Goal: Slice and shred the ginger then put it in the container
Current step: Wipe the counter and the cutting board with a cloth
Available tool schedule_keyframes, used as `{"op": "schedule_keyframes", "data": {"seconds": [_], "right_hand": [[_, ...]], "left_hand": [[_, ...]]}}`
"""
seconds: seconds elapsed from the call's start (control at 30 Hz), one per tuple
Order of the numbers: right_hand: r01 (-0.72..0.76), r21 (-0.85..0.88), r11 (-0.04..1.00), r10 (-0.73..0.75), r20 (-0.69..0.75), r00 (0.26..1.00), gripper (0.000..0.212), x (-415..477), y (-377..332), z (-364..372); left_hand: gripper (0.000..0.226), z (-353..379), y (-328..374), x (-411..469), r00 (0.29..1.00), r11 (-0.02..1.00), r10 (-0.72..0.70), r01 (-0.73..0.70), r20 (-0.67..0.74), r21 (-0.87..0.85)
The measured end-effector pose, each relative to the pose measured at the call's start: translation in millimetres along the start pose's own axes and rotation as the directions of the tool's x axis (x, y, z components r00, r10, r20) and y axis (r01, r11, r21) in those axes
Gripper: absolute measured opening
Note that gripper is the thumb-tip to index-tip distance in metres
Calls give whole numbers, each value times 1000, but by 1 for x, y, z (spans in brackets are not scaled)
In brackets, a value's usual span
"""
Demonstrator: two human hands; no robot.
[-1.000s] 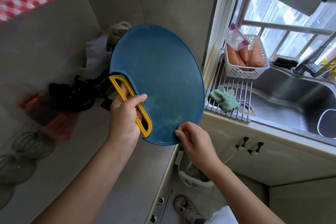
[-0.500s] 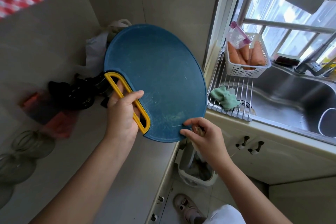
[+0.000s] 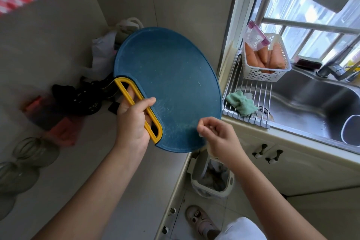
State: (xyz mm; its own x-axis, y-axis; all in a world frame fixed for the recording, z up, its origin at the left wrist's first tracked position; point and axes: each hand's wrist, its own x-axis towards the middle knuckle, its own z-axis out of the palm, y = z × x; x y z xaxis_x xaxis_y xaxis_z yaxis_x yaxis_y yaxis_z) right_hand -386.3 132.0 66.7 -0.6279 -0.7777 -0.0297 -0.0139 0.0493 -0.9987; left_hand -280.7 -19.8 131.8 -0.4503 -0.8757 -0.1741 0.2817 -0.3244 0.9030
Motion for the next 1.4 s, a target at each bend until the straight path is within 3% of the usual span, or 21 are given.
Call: {"op": "schedule_keyframes", "data": {"seconds": [0.13,0.23,0.3,0.4,0.5,0.63,0.73,0.87,0.97,1.1,1.17,1.23,1.3,1.4], "right_hand": [[-70,209,975,105,-163,981,9,8,-10,-19],[-144,77,987,163,-422,892,32,16,9,-44],[-308,4,951,256,-566,784,43,20,33,-64],[-567,5,823,485,-525,699,18,22,72,-89],[-602,115,790,589,-415,693,33,18,85,-91],[-349,127,929,361,-528,769,22,19,63,-69],[-123,110,986,161,-475,865,16,30,41,-45],[65,-121,990,-109,-404,908,10,42,32,-19],[11,-319,948,-161,-447,880,8,51,56,-23],[-336,-375,864,51,-599,799,3,53,87,-48],[-376,-390,841,58,-626,778,7,46,90,-55],[-251,-415,875,-57,-602,796,10,40,82,-53],[-25,-457,889,-243,-518,820,14,35,68,-42],[288,-549,785,-481,-245,842,12,27,56,-18]], "left_hand": [[42,-3,-2,-3,1000,999,22,-23,12,48],[39,-7,-3,-3,1000,998,9,-11,30,65],[39,-10,-2,-2,999,996,1,-5,47,84],[43,-12,-2,-1,997,990,-4,-7,79,139],[43,-15,-3,-1,994,982,-24,3,111,187],[45,-17,-9,-2,990,973,-61,31,125,229],[45,-15,-13,-5,986,968,-82,44,148,245],[44,-10,-16,-10,980,965,-112,67,167,254],[44,-8,-16,-9,979,962,-128,83,161,261],[46,-14,-15,-8,985,956,-130,94,115,279],[47,-16,-14,-7,986,953,-128,92,110,287],[48,-17,-13,-7,985,952,-129,90,116,292],[48,-18,-13,-5,984,950,-135,95,117,297],[46,-19,-14,-4,982,944,-156,117,107,309]]}}
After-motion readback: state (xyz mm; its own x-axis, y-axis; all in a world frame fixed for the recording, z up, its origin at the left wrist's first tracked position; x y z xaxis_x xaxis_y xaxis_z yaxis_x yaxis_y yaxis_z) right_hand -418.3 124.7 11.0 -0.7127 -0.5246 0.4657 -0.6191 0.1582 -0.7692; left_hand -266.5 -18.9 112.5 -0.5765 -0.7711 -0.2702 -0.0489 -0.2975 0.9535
